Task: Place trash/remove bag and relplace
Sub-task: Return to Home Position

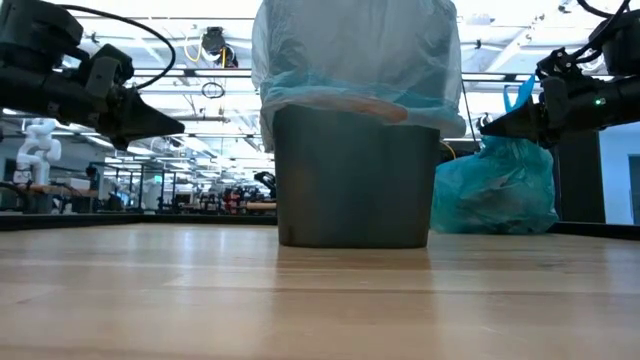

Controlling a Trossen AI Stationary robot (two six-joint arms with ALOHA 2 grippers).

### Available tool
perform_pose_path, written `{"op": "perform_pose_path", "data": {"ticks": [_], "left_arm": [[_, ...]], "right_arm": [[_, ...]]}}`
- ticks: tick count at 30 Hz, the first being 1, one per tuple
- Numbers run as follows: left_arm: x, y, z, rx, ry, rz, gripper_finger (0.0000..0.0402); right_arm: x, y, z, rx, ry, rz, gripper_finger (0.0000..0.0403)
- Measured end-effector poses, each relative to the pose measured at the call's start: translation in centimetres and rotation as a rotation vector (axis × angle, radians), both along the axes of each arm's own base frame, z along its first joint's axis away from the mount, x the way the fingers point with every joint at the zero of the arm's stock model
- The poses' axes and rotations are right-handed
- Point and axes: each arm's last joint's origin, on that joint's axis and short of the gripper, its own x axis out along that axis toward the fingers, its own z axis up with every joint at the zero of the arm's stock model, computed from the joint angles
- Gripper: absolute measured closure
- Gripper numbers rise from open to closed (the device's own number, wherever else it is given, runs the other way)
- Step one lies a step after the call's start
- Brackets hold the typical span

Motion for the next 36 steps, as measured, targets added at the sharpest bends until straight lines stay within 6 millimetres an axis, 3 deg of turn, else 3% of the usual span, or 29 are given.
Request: {"op": "perform_pose_path", "data": {"ticks": [36], "left_arm": [[0.0, -0.01, 0.01, 0.009, 0.003, -0.005, 0.0402]], "right_arm": [[0.0, 0.0, 0.0, -0.001, 0.001, -0.001, 0.0403]]}}
